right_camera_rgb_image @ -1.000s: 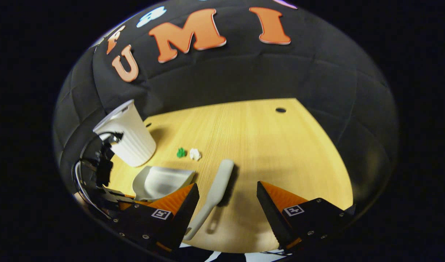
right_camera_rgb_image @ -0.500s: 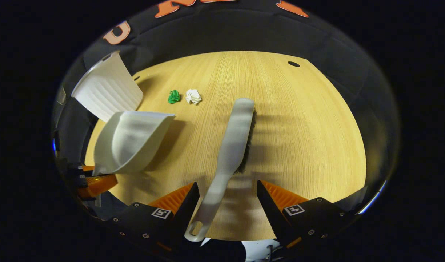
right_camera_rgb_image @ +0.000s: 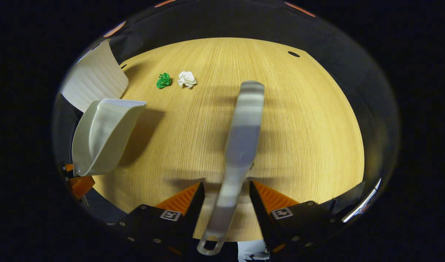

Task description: Pick up the small broom and dustpan from the desktop, sweep the trash into the dustpan with the broom, and then empty the trash into the garbage bin.

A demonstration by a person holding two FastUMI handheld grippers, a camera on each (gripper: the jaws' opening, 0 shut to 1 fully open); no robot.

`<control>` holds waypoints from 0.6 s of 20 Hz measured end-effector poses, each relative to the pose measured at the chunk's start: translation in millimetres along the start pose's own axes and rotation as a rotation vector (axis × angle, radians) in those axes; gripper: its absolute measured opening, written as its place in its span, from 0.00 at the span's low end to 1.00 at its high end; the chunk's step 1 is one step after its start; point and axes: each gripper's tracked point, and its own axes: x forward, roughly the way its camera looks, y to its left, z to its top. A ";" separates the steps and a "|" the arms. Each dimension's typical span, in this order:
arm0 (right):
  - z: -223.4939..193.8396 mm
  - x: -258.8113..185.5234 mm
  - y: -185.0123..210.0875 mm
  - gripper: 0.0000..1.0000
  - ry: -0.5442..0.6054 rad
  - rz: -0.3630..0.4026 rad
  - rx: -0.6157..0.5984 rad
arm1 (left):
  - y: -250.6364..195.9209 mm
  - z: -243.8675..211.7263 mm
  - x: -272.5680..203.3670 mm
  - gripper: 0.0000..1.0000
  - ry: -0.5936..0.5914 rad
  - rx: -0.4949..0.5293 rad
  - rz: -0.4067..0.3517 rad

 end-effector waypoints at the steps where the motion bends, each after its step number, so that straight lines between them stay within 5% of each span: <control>1: -3.3 1.8 0.4 0.45 0.020 -0.001 0.018 | 3.7 1.5 -9.6 0.31 -0.002 -0.003 -0.006; 2: -2.2 3.2 -2.4 0.46 0.017 -0.006 0.026 | 5.8 2.0 -16.0 0.31 -0.003 -0.003 -0.010; 5: 7.2 -0.3 -14.8 0.15 -0.005 -0.027 -0.005 | 6.2 -0.8 -8.5 0.31 -0.005 0.030 -0.013; 6: 10.7 -2.0 -14.5 0.25 -0.006 -0.013 0.000 | 4.5 -0.5 -5.4 0.31 -0.001 0.048 -0.015; 12: 76.0 -24.1 -37.0 0.22 -0.109 0.008 -0.113 | 2.1 7.6 30.3 0.31 0.054 0.201 -0.040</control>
